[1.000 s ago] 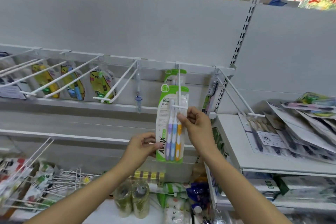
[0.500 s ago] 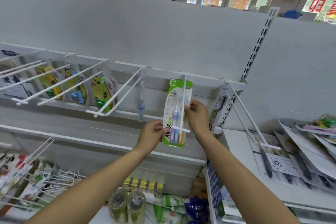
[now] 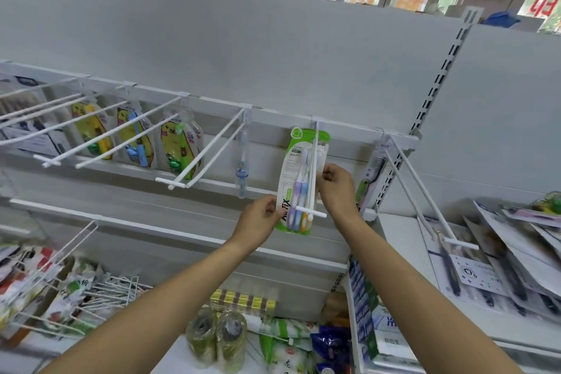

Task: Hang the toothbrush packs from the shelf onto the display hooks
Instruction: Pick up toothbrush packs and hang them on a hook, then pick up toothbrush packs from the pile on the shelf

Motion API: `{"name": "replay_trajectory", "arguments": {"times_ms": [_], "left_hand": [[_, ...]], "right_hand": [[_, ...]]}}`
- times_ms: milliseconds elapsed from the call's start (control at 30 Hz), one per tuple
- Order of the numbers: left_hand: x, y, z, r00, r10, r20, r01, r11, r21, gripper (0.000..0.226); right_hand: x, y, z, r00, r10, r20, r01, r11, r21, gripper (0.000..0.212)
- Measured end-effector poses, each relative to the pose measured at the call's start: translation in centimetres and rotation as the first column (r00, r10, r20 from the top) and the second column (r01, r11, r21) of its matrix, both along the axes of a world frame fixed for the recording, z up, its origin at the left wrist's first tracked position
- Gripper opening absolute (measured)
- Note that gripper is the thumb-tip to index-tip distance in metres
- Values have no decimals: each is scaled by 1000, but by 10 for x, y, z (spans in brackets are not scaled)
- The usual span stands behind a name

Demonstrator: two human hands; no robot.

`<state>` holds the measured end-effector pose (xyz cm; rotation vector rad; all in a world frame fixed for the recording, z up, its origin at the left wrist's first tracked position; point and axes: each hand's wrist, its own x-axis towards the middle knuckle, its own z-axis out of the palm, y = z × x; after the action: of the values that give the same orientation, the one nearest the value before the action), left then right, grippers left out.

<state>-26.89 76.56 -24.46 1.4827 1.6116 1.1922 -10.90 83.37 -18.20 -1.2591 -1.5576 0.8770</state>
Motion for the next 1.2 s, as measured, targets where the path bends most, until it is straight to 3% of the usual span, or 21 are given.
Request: {"name": "replay_trajectory", "arguments": {"times_ms": [67, 167, 267, 400, 533, 767, 1033, 1200], "left_hand": [[-5, -6, 0, 991, -15, -131, 16, 1000, 8, 32], [-19, -17, -3, 978, -1, -209, -1, 1000, -13, 49], [-34, -28, 0, 935, 4, -355, 30, 995, 91, 40], [-51, -43, 14, 819, -25, -573, 168, 966, 198, 36], [-51, -52, 33, 726, -37, -687, 289, 923, 255, 41], [-13, -62, 59, 528, -61, -847, 594, 739, 317, 47], [69, -58, 59, 458, -135, -879, 756, 579, 305, 52], [137, -51, 58, 486, -148, -861, 780, 518, 351, 48]], "right_hand": [[2, -5, 3, 998, -28, 60, 28, 1000, 3, 13], [13, -19, 6, 983, -75, 169, 83, 996, -41, 38], [31, -39, 4, 952, -53, 302, 38, 998, 55, 44], [58, -69, -2, 809, -72, 583, -93, 964, 248, 43], [78, -104, -2, 636, -114, 763, -217, 923, 319, 43], [115, -165, 6, 543, -228, 808, -196, 902, 386, 48], [187, -211, 12, 452, -305, 838, -107, 914, 391, 52], [253, -219, 12, 422, -353, 835, -30, 915, 401, 52]]}}
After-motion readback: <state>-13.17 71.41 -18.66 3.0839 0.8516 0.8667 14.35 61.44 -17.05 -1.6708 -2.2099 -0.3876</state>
